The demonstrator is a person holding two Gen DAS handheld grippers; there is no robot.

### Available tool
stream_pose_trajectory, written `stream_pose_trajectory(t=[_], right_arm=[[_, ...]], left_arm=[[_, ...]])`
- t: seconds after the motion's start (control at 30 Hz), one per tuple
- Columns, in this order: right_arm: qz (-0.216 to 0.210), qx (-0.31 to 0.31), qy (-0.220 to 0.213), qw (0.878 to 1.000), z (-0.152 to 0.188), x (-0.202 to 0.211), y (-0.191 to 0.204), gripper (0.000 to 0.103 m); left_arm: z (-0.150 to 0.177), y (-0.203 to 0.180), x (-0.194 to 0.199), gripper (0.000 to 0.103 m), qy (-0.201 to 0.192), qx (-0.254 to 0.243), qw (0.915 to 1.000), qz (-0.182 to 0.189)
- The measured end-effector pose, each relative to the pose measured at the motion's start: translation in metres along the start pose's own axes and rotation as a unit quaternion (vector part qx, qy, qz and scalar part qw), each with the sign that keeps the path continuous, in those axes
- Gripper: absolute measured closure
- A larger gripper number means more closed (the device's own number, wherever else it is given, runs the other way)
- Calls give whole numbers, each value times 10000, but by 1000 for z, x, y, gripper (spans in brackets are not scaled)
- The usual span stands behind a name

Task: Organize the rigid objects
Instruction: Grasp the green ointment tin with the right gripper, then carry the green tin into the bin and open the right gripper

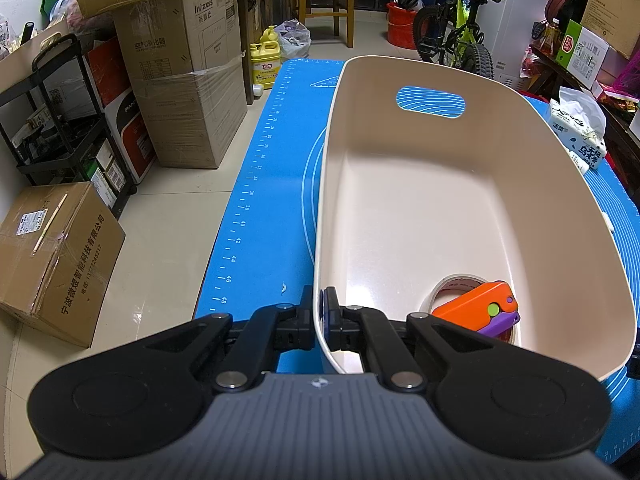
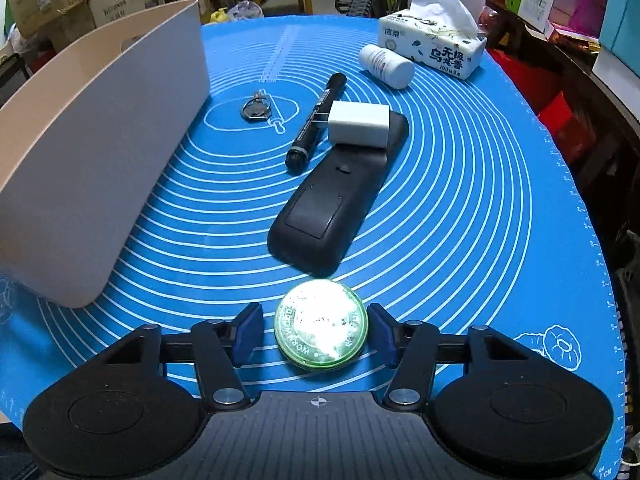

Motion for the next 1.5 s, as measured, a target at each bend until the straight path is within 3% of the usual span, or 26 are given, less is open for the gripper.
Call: stream_pose_trajectory(t=[0.03, 0.23, 0.77, 1.03, 1.33, 1.5], right_arm=[[21, 10, -10, 10000, 0, 1, 0, 48], [-6, 53, -72, 10000, 0, 5, 2, 48], [-123, 287, -1311, 9909, -34, 70, 27, 48], [-473, 508, -1887, 9796, -61, 100, 59, 48], [-1014, 979, -2031, 9690, -88, 96, 118, 48], [-1342, 1320, -1708, 9672, -97, 82, 154, 48]], left_arm=[[0, 0, 0, 98, 0, 0, 10000, 1], [0, 0, 0, 98, 2, 2, 10000, 2], [0, 0, 0, 98, 8, 1, 10000, 4], [0, 0, 0, 98, 6, 2, 10000, -4], [1, 1, -1, 98, 10, -10, 10000, -11], [1, 0, -1, 98, 29, -41, 10000, -46]])
Point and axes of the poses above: each gripper's, at about its wrist camera, not at the fingertips, and x roughly against the way its jaws point, y to its left, z to its underside, the point moved 4 cm from there along -x, roughly the way its jaws point, and after that the axes turned 4 degrees about y, right-handed, at the moved point
